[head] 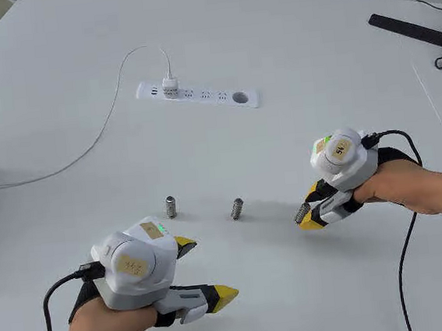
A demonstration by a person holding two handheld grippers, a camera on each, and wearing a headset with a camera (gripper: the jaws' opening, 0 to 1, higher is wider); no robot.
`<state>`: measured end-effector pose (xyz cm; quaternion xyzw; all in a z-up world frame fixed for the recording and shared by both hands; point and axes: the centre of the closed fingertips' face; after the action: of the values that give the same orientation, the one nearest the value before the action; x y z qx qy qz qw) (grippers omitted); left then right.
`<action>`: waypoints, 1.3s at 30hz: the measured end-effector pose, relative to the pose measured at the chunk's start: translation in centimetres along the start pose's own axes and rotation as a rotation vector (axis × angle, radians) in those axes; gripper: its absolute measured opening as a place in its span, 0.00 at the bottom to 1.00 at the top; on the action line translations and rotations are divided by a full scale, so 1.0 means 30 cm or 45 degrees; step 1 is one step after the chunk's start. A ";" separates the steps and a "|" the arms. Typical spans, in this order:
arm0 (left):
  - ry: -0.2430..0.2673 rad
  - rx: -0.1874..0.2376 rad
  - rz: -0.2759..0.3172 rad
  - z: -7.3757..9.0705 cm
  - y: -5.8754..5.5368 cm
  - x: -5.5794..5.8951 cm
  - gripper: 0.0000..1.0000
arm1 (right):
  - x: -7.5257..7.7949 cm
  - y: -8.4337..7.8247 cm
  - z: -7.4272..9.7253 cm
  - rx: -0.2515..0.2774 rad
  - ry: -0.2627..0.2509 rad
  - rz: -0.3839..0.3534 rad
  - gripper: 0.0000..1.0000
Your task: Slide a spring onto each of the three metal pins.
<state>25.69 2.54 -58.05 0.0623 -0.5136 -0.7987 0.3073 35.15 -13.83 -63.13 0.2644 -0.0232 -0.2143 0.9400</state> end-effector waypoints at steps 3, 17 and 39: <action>0.000 0.002 -0.003 0.004 0.005 0.000 0.61 | 0.002 -0.008 0.011 0.023 -0.014 -0.034 0.37; 0.040 0.019 0.008 0.034 0.017 -0.028 0.61 | -0.039 -0.034 0.057 0.165 -0.087 -0.233 0.42; 0.148 0.058 0.089 0.088 0.028 -0.107 0.64 | -0.132 -0.040 0.162 0.565 -0.279 -0.601 0.58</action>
<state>27.51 6.15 -56.80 0.0974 -0.5149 -0.7707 0.3626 30.32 -15.45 -59.28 0.4361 -0.1083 -0.4430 0.7758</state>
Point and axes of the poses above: the centre of the closed fingertips' face, and the gripper's own axes: z roughly backward along the fingers, x roughly to its right, y roughly out of its top, and after that the axes turned 8 degrees about x, right-handed
